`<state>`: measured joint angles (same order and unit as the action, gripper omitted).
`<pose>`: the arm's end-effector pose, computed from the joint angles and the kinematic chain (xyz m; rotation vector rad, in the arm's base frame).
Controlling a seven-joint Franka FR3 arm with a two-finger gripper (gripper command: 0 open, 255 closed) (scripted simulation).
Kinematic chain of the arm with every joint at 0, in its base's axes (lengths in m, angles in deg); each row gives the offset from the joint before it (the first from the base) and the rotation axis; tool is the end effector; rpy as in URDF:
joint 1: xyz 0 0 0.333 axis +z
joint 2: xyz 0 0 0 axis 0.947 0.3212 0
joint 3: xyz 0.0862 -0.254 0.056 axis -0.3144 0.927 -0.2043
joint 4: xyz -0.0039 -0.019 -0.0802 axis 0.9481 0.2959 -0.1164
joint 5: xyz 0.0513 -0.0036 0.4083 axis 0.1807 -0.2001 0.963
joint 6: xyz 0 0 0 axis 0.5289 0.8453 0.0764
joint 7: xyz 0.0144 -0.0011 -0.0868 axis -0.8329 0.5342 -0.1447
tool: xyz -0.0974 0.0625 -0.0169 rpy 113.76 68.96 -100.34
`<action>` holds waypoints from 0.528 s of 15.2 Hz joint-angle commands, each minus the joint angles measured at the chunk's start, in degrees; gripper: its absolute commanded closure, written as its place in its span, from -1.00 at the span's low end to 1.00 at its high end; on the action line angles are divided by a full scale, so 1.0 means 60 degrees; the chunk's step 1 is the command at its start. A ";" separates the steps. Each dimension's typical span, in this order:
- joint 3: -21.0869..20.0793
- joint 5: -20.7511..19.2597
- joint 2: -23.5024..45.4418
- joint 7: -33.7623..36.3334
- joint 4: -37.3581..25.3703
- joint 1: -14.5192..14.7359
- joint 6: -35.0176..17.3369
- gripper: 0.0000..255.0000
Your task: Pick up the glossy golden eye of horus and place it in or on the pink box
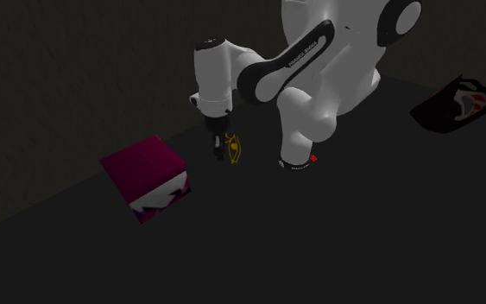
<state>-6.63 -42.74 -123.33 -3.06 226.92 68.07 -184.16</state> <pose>0.3458 -0.0208 0.3520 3.0654 -0.6452 -0.0065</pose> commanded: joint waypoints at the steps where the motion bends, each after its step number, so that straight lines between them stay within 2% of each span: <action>1: 0.0019 -0.0013 -0.0124 -0.0027 -0.0212 -0.0015 0.0341 1.00; 8: 0.0015 -0.0005 -0.0394 -0.0035 -0.0978 -0.0011 0.1377 1.00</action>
<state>-6.48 -42.82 -125.42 -3.33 221.66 67.96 -176.82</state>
